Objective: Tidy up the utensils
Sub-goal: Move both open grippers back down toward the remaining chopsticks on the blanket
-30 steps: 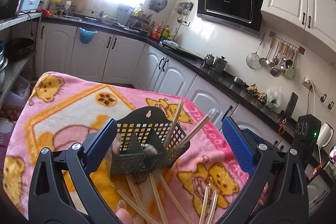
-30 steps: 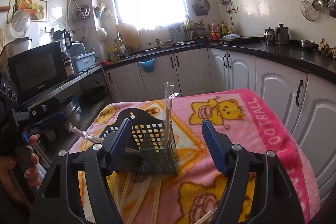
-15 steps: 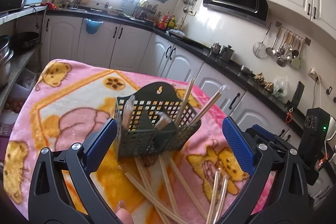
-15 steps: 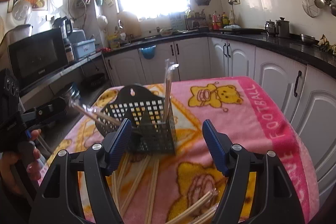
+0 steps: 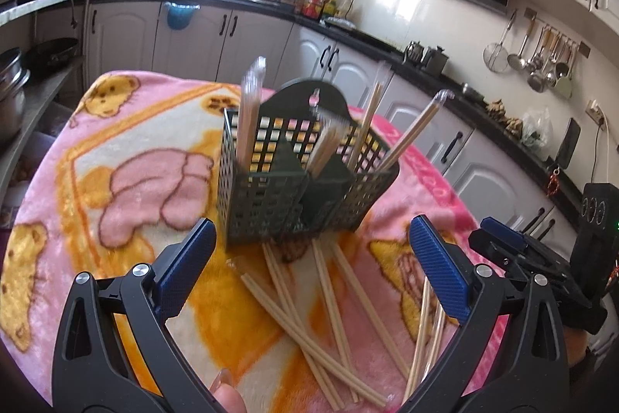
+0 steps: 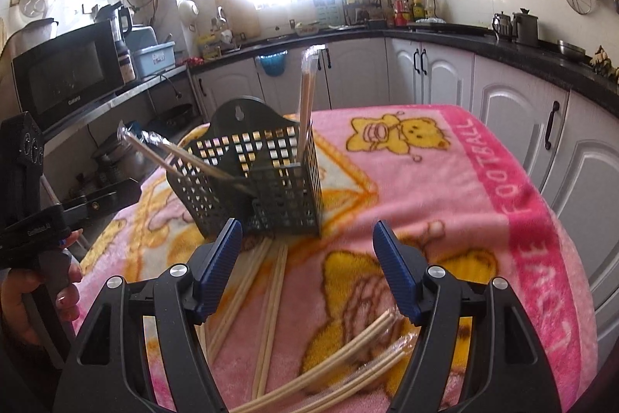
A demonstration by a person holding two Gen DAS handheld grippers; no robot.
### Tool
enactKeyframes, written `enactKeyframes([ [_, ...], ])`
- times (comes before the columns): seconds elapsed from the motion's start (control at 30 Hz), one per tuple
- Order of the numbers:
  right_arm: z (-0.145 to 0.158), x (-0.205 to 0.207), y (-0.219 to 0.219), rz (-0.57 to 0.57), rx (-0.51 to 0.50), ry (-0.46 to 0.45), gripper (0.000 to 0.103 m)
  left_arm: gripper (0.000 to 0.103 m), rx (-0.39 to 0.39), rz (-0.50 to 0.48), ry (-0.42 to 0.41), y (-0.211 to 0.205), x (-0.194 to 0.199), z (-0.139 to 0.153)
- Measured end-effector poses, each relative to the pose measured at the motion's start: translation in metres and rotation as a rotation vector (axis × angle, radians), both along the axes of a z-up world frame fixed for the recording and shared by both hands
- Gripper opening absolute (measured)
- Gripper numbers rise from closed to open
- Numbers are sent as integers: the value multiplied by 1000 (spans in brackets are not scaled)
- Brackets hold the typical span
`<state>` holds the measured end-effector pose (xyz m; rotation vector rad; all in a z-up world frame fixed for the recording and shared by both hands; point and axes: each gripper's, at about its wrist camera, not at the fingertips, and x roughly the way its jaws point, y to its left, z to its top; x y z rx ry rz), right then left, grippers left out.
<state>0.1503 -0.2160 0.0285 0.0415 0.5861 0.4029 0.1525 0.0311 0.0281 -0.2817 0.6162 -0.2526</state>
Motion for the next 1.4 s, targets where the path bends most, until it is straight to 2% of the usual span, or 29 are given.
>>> enactKeyframes([
  [0.57,-42,0,-18,-28,-14,145,68,92,-8,-18,152,-11,18,-51],
  [0.87,-70,15,-28,-80,-10,270,67,92,-86,3,238,2,32,-78],
  [0.97,-77,23,-30,-99,3,307,63,92,-128,16,266,9,38,-86],
  [1.03,-82,27,-32,-109,9,328,61,89,-151,30,283,14,41,-92],
  [1.1,-86,32,-33,-117,20,353,60,79,-171,46,300,19,45,-97],
  [1.2,-92,39,-37,-134,40,389,58,71,-193,59,312,24,50,-101],
  [1.4,-97,45,-38,-149,69,424,56,58,-175,80,317,27,61,-101],
])
